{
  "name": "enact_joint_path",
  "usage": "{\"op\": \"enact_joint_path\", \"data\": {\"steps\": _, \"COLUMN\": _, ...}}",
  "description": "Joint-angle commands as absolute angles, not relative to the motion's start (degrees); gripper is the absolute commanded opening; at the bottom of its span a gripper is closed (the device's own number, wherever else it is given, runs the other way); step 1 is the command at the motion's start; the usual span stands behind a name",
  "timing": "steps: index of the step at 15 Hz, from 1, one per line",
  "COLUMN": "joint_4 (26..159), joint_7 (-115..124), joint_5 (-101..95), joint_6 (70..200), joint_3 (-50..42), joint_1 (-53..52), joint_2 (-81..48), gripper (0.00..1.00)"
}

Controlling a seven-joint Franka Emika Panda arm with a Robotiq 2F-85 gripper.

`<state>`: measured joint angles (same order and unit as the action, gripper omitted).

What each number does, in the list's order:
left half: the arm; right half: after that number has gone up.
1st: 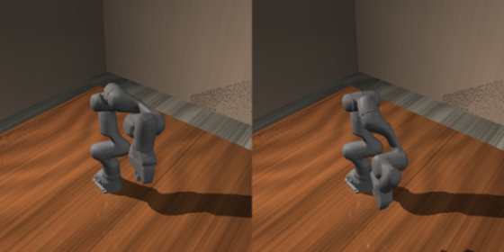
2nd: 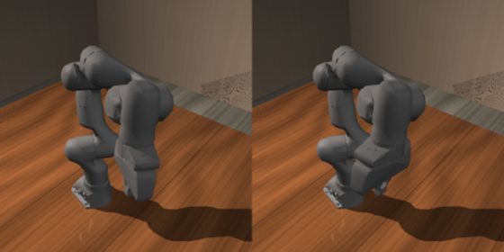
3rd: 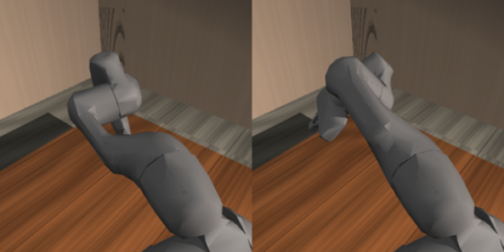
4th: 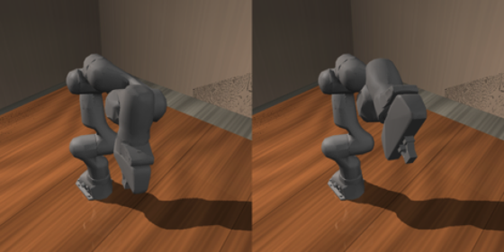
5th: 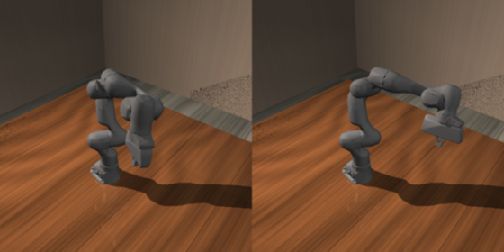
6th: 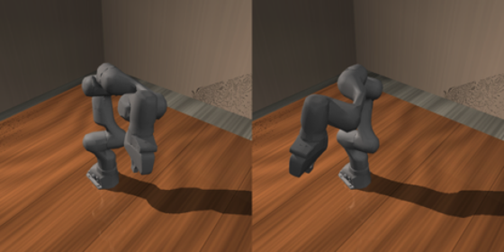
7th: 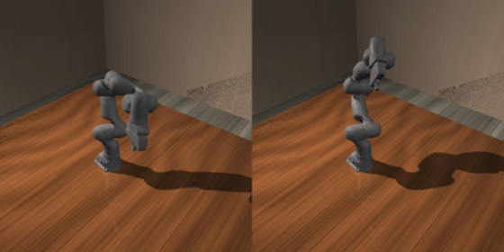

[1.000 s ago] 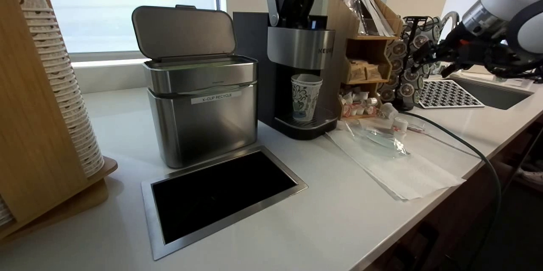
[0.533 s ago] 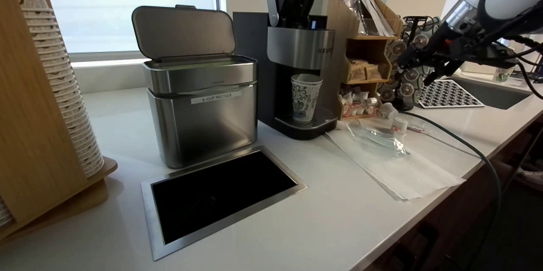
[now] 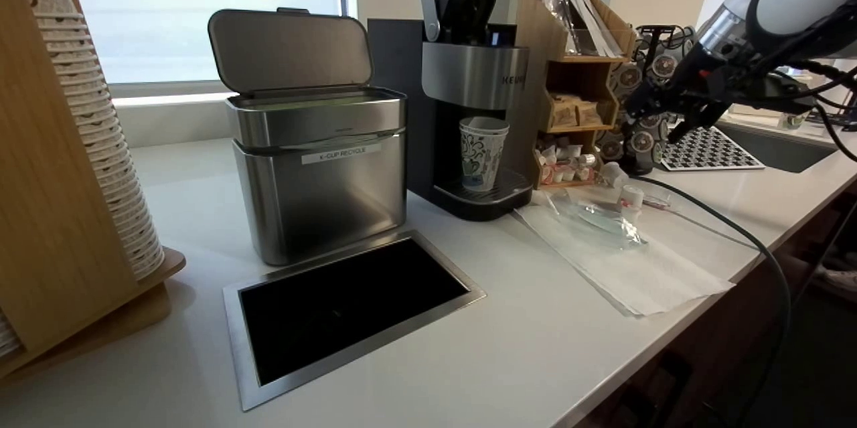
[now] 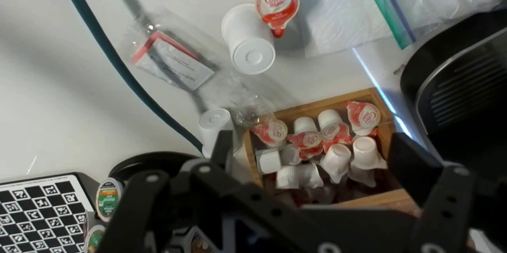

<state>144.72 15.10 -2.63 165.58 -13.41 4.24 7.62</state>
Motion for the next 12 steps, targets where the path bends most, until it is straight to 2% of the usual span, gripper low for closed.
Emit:
{"op": "enact_joint_path", "data": {"steps": 1, "joint_4": 143.18, "joint_7": 13.15, "joint_5": -0.71, "joint_6": 161.83, "joint_3": -10.73, "joint_1": 6.47, "joint_2": 5.15, "gripper": 1.0}}
{"op": "enact_joint_path", "data": {"steps": 12, "joint_4": 137.38, "joint_7": 4.08, "joint_5": 7.73, "joint_6": 156.73, "joint_3": -8.65, "joint_1": 6.48, "joint_2": -2.85, "gripper": 1.0}}
